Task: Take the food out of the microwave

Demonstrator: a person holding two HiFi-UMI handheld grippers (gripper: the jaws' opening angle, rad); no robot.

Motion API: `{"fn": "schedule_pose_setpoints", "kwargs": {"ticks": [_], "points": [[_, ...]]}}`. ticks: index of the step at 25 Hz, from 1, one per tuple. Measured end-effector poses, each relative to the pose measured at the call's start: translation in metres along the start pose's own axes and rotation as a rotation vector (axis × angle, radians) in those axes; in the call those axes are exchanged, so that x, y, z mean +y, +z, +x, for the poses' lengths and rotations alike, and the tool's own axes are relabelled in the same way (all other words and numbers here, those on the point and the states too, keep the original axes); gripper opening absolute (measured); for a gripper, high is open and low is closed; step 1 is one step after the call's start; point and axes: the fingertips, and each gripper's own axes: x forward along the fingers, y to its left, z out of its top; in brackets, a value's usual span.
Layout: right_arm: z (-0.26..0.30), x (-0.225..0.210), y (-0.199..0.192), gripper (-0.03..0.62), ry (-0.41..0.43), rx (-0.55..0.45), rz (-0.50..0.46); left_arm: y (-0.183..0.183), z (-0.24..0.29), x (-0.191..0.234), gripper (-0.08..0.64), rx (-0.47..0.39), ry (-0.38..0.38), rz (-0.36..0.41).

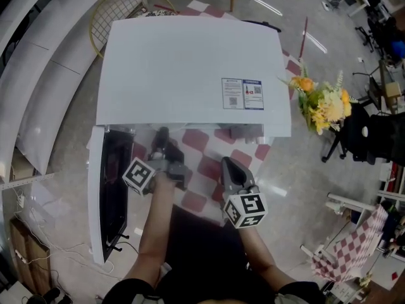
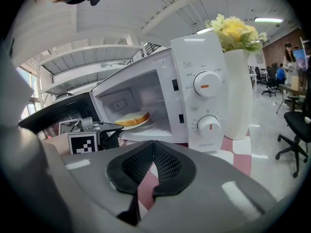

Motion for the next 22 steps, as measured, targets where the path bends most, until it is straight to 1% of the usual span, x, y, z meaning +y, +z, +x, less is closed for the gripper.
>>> {"fn": "schedule_pose_setpoints", "kwargs": {"ticks": [2,5,7,13,22], "points": [[-0.001,0.001,0.000,0.000,0.011,0.003,-0.006,-0.001,-0.003,-0.001,0.017,-0.003,-0.004,0.004],[-0.002,0.003,0.000,0.001,0.028,0.005,-0.013,-0.005,-0.006,-0.007,0.017,-0.013,-0.034,-0.036],[-0.004,0.003,-0.001,0.000,0.038,0.007,-0.019,-0.007,-0.010,-0.008,0.017,-0.018,-0.045,-0.045],[-0.010,0.005,-0.002,0.001,0.062,0.006,-0.031,-0.012,-0.023,-0.011,0.015,-0.021,-0.058,-0.044],[-0.022,0.012,-0.004,0.000,0.083,-0.005,-0.030,-0.017,-0.044,-0.013,0.015,-0.026,-0.057,-0.035]]}}
